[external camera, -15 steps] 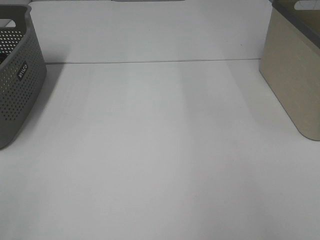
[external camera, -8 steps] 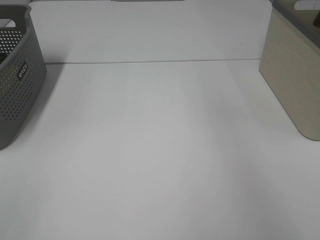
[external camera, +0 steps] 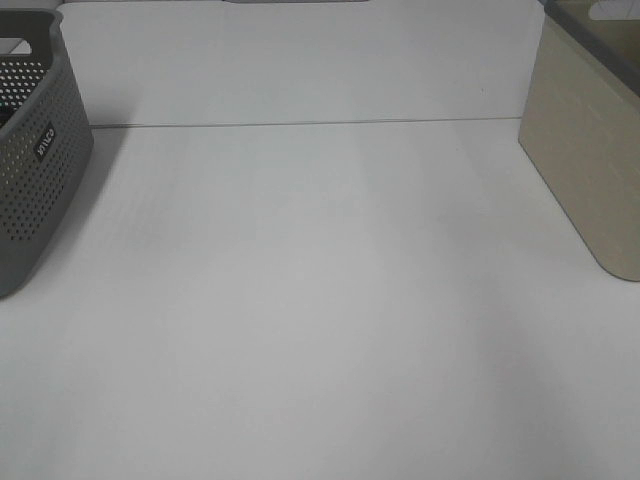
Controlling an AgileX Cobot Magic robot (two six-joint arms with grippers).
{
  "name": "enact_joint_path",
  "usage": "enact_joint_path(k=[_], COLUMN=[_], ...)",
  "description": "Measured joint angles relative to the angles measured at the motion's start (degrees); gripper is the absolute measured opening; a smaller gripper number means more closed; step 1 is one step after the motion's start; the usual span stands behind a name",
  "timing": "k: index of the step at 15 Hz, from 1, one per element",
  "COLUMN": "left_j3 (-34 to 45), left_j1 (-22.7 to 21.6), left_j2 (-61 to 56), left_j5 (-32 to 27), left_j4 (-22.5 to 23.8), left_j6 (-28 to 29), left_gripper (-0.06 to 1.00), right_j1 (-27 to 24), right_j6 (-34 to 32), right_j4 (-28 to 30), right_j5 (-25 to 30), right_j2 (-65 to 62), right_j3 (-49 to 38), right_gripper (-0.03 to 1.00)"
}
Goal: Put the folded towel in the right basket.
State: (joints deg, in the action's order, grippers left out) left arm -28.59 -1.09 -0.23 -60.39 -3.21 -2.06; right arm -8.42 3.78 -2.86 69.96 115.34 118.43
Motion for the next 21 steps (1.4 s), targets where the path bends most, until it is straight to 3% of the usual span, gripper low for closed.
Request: enact_joint_path(k=[2,6,12,18,21], left_j3=[0.0,0.0,0.0,0.0,0.0], left_j1=[0.0,0.0,0.0,0.0,0.0], left_j2=[0.0,0.0,0.0,0.0,0.0], left_j5=[0.0,0.0,0.0,0.0,0.0], left_j4=[0.0,0.0,0.0,0.0,0.0], left_j6=[0.0,0.0,0.0,0.0,0.0], left_gripper=[0.97,0.97,0.97,0.97,0.97], right_j1=[0.0,0.7,12.5,15.1,15.1], right_j6=[0.0,-1.3,-3.1,-3.8,-4.4], right_j4=[-1.7,-11.0,-5.3,-3.6,-2.3], right_j5=[0.0,0.0,0.0,-0.2,-0.2], right_j2=[-0.3,-4.1,-10.7,-30.8,-50.2], right_j3=[0.0,-0.1,-4.0,-31.3,-58.3], right_gripper=[0.68,0.74,0.8,0.8,0.8])
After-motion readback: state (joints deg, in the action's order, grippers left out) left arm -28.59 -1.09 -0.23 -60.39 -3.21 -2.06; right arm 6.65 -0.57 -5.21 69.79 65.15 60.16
